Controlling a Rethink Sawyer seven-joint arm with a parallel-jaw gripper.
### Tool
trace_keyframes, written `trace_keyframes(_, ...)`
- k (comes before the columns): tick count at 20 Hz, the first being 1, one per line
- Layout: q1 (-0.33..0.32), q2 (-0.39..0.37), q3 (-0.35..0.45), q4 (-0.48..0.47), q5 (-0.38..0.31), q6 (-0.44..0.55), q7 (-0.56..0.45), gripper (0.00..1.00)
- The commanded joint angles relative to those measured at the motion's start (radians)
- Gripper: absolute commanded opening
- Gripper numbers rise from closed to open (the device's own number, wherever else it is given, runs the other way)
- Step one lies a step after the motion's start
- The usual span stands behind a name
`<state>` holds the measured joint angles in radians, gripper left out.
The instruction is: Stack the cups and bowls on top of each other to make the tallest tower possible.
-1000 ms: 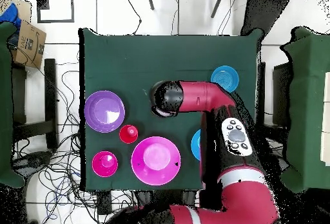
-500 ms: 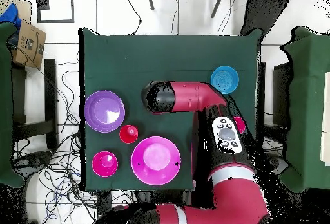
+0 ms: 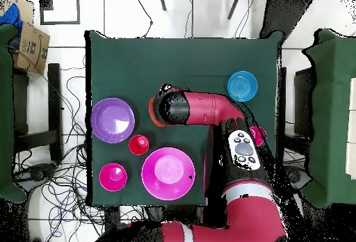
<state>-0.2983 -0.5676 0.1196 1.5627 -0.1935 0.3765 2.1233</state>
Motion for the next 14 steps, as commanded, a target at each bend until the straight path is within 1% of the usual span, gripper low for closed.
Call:
trace_keyframes(1, 0.023, 0.050, 0.000, 0.066, 0.053, -0.042, 0.177, 1.00)
trace_keyframes(7, 0.021, 0.052, -0.002, 0.071, 0.073, -0.035, 0.149, 1.00)
trace_keyframes(11, -0.023, 0.054, 0.048, 0.078, 0.079, -0.008, 0.086, 1.00)
trace_keyframes(14, -0.067, 0.036, 0.110, 0.104, 0.078, 0.039, 0.015, 1.00)
